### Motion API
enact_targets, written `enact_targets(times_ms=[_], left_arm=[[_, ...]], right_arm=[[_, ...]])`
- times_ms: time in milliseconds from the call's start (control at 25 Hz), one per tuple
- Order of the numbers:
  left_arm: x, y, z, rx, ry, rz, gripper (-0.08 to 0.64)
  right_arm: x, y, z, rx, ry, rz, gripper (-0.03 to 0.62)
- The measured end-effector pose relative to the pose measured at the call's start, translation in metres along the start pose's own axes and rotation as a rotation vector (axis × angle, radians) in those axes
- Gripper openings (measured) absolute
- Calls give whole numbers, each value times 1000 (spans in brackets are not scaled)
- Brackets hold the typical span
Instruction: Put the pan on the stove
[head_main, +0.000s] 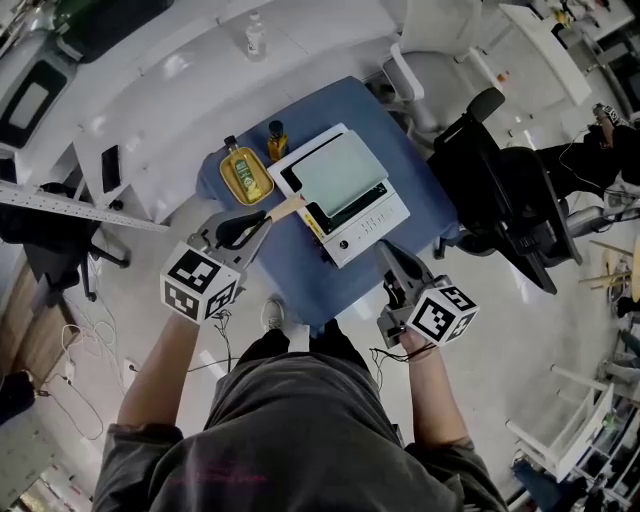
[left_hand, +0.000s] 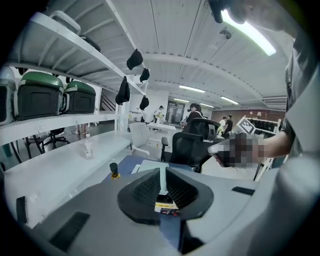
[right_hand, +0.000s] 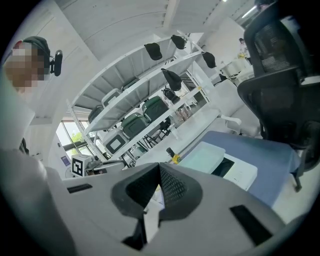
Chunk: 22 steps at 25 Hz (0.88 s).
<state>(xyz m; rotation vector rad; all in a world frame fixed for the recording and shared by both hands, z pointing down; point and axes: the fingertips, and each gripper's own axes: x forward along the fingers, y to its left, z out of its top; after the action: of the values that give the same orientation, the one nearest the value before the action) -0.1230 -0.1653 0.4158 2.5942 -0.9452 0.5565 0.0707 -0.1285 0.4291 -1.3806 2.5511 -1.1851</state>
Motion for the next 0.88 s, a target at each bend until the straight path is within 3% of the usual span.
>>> enact_targets(times_ms=[520, 880], left_arm=[[-16, -27, -5, -14, -36, -50, 11], [-14, -25, 2, -41, -55, -41, 2]], right_arm=[[2, 27, 4, -36, -27, 19, 3], [3, 26, 5, -39, -22, 34, 3]])
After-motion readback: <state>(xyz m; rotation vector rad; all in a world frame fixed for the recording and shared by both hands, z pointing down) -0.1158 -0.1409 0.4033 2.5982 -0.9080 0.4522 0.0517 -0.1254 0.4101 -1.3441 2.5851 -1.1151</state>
